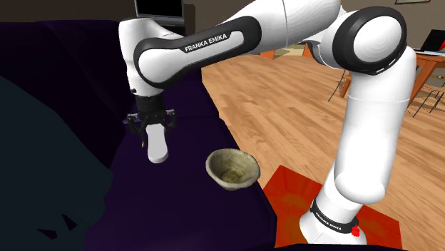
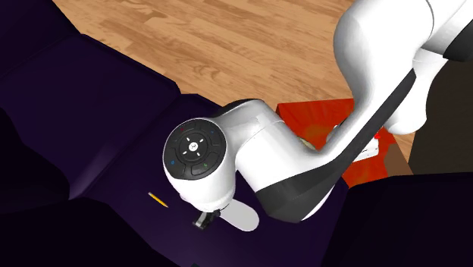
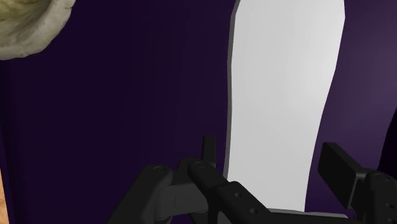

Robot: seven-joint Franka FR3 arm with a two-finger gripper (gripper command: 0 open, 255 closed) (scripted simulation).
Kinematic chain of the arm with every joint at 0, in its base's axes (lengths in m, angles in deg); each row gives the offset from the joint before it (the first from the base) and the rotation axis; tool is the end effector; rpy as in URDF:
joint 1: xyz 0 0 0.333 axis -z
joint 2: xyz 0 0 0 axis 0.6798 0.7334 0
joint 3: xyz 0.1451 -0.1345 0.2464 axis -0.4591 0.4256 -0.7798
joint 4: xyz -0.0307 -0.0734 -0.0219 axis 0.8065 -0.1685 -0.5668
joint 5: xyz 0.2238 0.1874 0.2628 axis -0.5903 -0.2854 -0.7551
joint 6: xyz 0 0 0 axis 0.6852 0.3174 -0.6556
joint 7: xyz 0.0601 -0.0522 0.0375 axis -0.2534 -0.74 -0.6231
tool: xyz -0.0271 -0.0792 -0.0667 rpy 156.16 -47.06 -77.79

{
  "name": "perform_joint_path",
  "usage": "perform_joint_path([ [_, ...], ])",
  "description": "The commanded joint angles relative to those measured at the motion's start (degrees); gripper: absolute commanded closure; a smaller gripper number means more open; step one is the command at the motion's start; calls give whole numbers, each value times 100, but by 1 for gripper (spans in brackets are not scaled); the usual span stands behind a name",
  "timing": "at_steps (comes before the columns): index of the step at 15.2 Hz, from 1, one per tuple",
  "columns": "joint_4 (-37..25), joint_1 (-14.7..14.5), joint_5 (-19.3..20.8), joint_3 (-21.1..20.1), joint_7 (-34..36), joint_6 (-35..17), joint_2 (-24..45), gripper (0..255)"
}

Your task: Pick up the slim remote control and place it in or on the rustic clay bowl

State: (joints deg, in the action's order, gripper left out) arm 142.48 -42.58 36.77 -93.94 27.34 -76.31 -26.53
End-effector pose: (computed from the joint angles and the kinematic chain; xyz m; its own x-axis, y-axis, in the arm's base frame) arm 0.5522 0.2718 0.4597 0.8403 -0.5420 0.0098 -0.5421 -0.8401 0.0165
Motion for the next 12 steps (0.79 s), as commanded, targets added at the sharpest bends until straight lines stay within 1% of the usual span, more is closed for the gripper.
perform_joint_path([
  [1,-110,0,-27,-10,-14,147,-44,255],
  [8,-527,-7,-72,-26,-52,616,-105,255],
  [12,687,242,-616,4,-417,343,-1196,255],
])
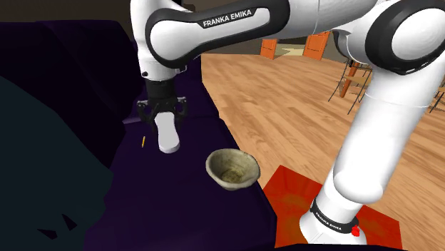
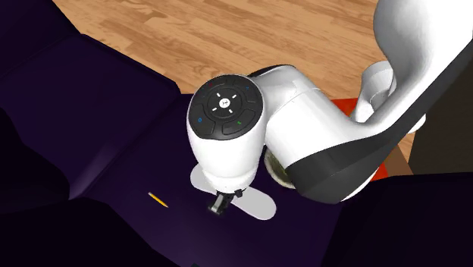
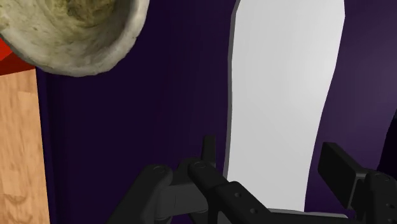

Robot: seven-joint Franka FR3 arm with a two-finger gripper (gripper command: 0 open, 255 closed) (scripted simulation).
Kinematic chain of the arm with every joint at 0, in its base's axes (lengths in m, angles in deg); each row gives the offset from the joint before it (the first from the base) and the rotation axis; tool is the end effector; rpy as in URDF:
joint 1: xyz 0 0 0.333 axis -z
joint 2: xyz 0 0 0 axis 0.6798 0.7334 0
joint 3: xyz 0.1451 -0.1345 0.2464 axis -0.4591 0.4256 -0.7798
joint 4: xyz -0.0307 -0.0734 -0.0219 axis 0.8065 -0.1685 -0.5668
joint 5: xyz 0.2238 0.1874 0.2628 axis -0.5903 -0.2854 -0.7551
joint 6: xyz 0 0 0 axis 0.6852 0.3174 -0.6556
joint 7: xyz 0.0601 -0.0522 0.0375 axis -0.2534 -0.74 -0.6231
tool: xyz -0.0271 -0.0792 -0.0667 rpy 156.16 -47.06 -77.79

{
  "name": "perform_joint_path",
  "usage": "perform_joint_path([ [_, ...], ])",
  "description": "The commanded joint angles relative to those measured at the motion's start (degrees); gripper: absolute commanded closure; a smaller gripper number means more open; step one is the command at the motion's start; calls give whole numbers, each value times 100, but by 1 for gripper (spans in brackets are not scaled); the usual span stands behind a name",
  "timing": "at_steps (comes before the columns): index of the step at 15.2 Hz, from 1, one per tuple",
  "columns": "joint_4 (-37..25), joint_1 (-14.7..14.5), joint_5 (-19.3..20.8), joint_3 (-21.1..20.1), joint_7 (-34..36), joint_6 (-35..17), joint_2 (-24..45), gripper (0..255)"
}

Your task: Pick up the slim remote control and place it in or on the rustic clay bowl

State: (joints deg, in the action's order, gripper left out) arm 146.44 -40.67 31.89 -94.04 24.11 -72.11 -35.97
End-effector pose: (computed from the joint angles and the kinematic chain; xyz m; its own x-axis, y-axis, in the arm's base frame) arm 0.5153 0.2540 0.5075 0.8407 -0.5414 0.0097 -0.5415 -0.8406 0.0171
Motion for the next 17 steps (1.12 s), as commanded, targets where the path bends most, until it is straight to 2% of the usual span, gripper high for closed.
perform_joint_path([
  [1,565,83,-261,43,-195,-118,-519,255],
  [4,1328,111,-634,171,-503,-177,-1306,255],
  [9,2443,-8,-1103,481,-963,-88,-2573,255],
  [15,3575,-263,-1389,907,-1373,299,-4080,255],
  [17,3721,-277,-1408,883,-1373,143,-4069,255],
])
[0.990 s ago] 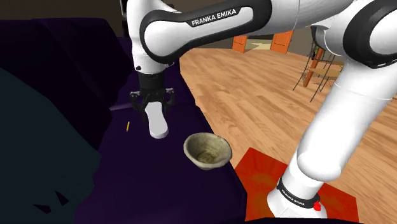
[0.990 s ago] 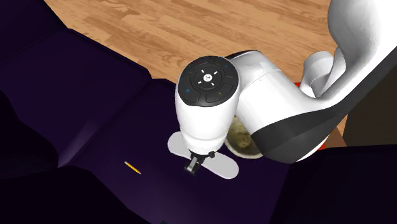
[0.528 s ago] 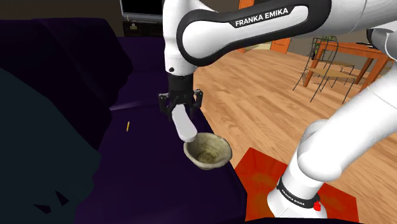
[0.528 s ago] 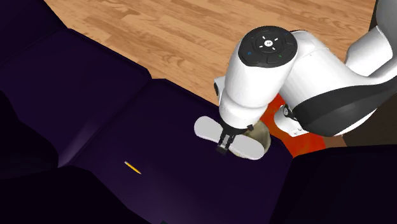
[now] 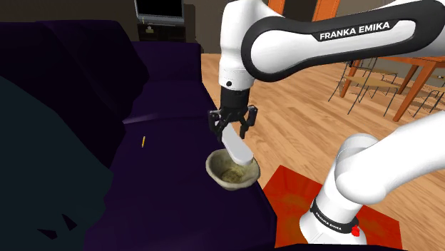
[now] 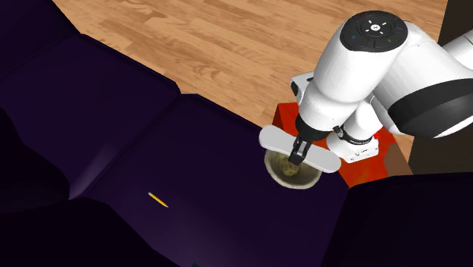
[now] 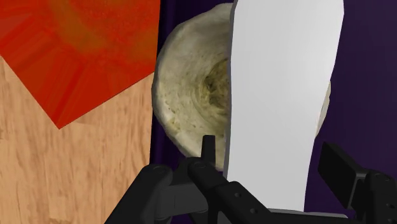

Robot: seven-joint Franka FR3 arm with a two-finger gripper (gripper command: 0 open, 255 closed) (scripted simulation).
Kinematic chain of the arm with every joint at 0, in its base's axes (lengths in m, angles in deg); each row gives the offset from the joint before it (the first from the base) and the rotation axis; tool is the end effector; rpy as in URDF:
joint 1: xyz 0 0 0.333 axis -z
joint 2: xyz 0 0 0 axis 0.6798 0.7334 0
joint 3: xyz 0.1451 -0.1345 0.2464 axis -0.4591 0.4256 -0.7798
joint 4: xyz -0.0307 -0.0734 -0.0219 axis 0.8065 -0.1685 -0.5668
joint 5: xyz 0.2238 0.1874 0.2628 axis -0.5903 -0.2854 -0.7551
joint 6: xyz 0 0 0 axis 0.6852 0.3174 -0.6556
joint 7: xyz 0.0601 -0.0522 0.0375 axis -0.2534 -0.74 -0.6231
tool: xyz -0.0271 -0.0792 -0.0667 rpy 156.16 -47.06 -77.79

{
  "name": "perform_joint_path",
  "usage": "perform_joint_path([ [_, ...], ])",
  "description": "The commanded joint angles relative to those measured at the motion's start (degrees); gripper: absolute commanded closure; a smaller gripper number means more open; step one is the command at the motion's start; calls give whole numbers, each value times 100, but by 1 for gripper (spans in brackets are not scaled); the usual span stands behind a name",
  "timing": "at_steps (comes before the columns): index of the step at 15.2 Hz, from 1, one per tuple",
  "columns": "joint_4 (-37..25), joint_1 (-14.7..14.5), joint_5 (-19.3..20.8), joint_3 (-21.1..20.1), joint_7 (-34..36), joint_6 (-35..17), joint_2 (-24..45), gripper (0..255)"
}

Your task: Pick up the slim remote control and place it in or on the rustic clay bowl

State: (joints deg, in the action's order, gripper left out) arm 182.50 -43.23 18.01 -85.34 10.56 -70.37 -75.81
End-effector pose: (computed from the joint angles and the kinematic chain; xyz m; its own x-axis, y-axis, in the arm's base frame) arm 0.3327 0.1582 0.5062 0.8404 -0.5419 0.0097 -0.5420 -0.8402 0.0171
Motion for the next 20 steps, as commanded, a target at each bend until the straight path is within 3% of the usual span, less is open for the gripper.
perform_joint_path([
  [1,186,-26,-32,0,-20,-110,-78,255],
  [13,956,-66,-164,-196,-20,-1092,135,255],
  [20,956,-66,-164,-196,-20,-1092,135,255],
])
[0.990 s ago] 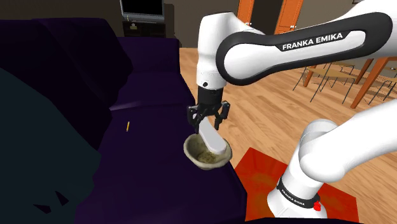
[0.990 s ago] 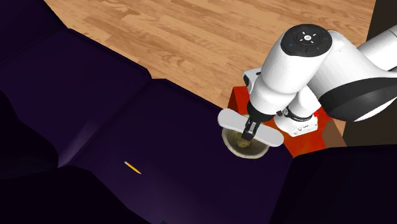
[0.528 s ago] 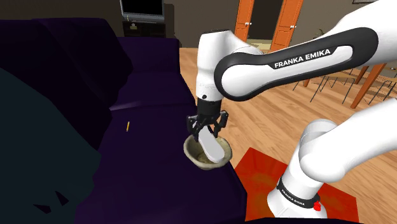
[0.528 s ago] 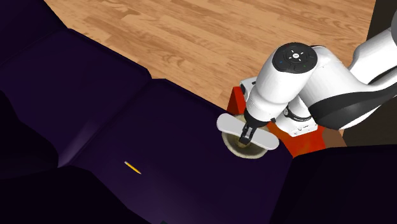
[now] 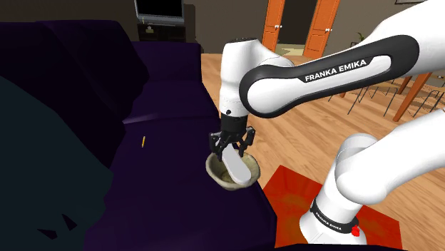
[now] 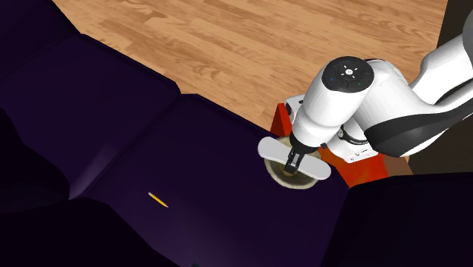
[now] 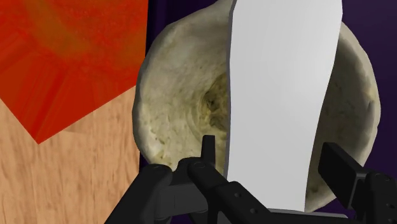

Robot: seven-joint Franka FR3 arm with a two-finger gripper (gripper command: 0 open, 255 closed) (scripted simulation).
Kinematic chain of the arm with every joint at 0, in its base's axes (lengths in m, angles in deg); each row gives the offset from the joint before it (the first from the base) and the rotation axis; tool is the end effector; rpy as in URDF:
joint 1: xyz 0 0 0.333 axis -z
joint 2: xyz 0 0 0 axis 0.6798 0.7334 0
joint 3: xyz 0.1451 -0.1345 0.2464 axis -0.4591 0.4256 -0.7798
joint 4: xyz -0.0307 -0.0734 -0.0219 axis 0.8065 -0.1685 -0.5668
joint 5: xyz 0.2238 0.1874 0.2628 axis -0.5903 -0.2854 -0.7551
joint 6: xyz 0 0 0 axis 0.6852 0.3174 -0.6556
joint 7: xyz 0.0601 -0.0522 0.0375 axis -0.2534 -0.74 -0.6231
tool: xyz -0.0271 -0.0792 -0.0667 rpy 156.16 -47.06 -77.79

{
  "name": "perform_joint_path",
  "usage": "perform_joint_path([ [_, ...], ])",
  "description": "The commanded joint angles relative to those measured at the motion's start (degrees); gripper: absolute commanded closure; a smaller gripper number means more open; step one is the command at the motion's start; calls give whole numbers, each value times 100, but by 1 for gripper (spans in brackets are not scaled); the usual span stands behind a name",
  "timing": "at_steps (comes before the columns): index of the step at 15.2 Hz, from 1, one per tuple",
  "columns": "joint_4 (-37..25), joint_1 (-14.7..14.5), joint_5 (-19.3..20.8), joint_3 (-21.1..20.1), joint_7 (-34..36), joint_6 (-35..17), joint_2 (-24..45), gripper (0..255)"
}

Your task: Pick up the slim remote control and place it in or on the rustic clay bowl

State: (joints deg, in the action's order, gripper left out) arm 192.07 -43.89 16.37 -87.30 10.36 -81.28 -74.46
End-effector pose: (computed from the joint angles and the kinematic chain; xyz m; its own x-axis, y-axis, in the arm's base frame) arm 0.3285 0.1563 0.4344 0.8404 -0.5419 0.0096 -0.5420 -0.8402 0.0166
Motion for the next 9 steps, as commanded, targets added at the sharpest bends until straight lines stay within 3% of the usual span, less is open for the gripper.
perform_joint_path([
  [1,-1,0,0,0,0,-1,0,0],
  [6,-1,0,0,0,0,-1,0,0],
  [9,-476,20,80,121,6,629,-157,0],
])
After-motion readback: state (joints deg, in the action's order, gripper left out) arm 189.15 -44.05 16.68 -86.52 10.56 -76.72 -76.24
